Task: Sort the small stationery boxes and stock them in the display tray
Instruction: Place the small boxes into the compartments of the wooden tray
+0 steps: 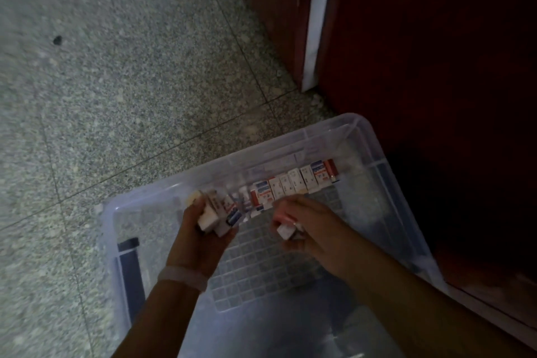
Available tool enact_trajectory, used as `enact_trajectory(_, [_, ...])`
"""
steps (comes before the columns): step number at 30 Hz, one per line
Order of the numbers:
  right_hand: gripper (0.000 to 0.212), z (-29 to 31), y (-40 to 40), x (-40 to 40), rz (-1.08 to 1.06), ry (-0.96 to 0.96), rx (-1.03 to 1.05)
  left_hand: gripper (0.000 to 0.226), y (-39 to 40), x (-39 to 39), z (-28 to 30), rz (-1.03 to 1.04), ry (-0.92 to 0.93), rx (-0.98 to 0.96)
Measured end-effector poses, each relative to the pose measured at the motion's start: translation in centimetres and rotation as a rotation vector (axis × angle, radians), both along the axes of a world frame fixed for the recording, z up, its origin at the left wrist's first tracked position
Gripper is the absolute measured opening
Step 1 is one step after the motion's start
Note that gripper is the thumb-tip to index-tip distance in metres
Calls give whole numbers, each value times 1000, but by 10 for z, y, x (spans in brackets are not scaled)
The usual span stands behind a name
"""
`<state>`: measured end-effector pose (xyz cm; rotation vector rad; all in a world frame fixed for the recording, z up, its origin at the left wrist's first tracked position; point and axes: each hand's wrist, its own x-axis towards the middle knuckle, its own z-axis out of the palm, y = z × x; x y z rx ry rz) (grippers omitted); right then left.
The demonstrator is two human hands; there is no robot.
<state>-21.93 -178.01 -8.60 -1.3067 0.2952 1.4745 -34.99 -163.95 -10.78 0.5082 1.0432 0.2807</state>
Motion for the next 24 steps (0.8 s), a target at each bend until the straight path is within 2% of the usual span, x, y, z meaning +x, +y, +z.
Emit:
enact_trajectory(1, [14, 18, 3, 4, 10, -34, 37, 70, -1, 6, 19, -1, -53, -13])
enact_trajectory(3, [17, 54, 4, 10, -4, -124, 86, 76, -3, 19, 59, -6, -167, -43])
enact_trajectory(10, [29, 179, -16, 6, -150, -400, 142, 63, -47, 38, 195, -137, -514, -132])
enact_trajectory(12, [33, 212, -35, -2, -196, -468, 174, 55, -66, 37, 237, -268, -728, -162])
enact_trajectory(15, [35, 259, -72, -16, -227, -546, 204, 51, -84, 31, 278, -289, -712, -76])
enact_trajectory(16, [33, 275, -85, -22, -216, -555, 207, 53, -93, 23, 291, -324, -824, -100])
enact_trajectory(18, [29, 300, -110, -36, -157, -631, 203, 59, -113, 9, 312, -285, -770, -57])
enact_trajectory(19, [27, 310, -123, -43, -129, -713, 201, 57, -126, 9, 318, -372, -794, -17])
enact_trajectory(21, [25, 331, -151, -55, -89, -895, 214, 71, -153, 1, 339, -491, -726, -9])
enact_trajectory(24, [29, 365, -197, -65, 12, -1081, 177, 93, -195, -9, 365, -546, -727, 3])
